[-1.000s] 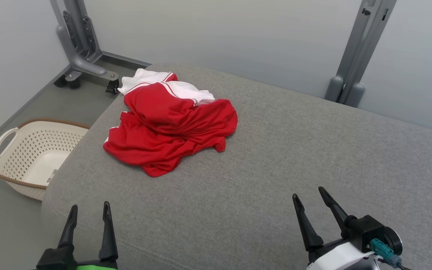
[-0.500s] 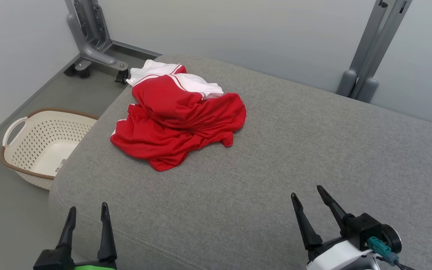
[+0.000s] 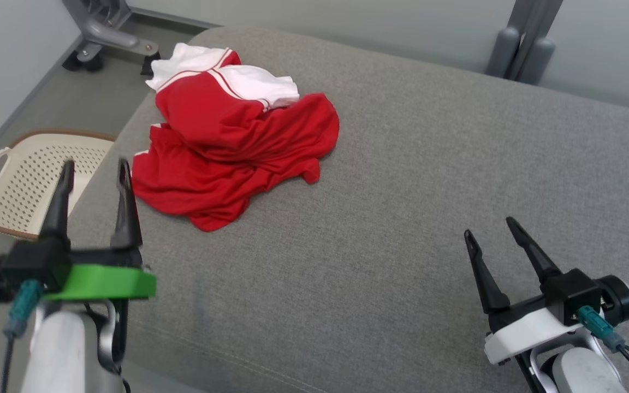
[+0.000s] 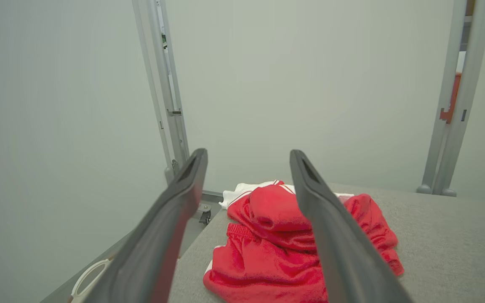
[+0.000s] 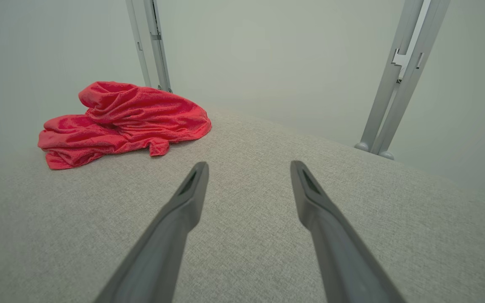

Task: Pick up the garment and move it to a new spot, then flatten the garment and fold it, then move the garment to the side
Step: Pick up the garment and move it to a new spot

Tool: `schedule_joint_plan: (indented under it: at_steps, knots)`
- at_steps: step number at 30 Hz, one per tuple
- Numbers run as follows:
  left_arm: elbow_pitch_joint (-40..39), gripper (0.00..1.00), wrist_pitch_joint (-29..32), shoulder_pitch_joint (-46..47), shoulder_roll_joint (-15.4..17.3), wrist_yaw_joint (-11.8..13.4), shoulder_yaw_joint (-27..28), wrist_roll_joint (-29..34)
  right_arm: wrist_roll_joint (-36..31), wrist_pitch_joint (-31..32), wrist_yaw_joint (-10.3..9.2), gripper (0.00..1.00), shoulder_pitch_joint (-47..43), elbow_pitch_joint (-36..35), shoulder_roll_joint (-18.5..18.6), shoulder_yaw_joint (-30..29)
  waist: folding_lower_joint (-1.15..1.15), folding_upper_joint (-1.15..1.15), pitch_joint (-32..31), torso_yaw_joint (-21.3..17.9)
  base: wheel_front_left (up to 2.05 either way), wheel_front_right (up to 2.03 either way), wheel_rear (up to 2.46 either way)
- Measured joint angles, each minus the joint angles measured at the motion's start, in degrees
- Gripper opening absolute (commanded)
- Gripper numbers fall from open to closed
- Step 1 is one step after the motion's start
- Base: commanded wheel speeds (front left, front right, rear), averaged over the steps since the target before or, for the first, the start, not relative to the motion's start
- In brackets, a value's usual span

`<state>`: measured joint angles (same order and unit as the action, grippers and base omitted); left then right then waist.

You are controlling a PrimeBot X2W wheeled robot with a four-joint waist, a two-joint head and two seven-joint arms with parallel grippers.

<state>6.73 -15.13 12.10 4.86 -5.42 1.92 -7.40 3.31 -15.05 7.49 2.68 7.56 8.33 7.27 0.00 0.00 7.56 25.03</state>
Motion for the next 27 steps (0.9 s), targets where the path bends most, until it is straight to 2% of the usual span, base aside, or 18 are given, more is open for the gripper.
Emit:
schedule_joint_plan:
  at_steps: [6, 13, 15, 18, 22, 27]
  knots:
    - [6.5, 1.00, 0.8, 17.9, 3.2, -1.6, -2.8, -2.9, -0.1, 0.0, 0.00, 1.00, 4.0, -1.0, 3.0, 0.0, 0.00, 0.00, 6.6, -1.7, 0.00, 0.00, 0.00]
    - [20.5, 1.00, 7.1, 38.8, 7.0, -1.9, -8.8, -5.6, -0.8, 0.0, 0.00, 1.00, 7.1, -2.1, 5.3, -0.2, 0.01, 0.00, 13.7, -3.7, 0.00, 0.00, 0.00]
    - [25.5, 1.00, 9.7, 44.0, 7.4, -2.0, -11.3, -8.6, -1.0, 0.0, 0.00, 1.00, 7.9, -2.4, 5.7, -0.3, 0.00, 0.00, 15.7, -4.4, 0.00, 0.00, 0.00]
    - [33.9, 1.00, 14.5, 49.7, 9.0, -2.0, -14.2, -10.6, -1.0, 0.0, 0.00, 1.00, 9.0, -3.1, 6.6, -0.5, 0.01, 0.00, 18.4, -5.3, 0.00, 0.00, 0.00]
    - [46.1, 1.00, 22.1, 55.3, 10.7, -2.1, -14.4, -12.6, -1.1, 0.0, 0.00, 1.00, 10.7, -3.9, 6.8, -0.2, 0.01, 0.00, 22.0, -6.6, 0.00, 0.00, 0.00]
    - [55.1, 1.00, 29.2, 57.8, 9.9, -2.1, -15.2, -14.7, -1.1, -0.2, 0.05, 1.00, 11.8, -5.4, 6.6, -0.9, 0.01, 0.00, 25.3, -8.7, 0.00, 0.00, 0.00]
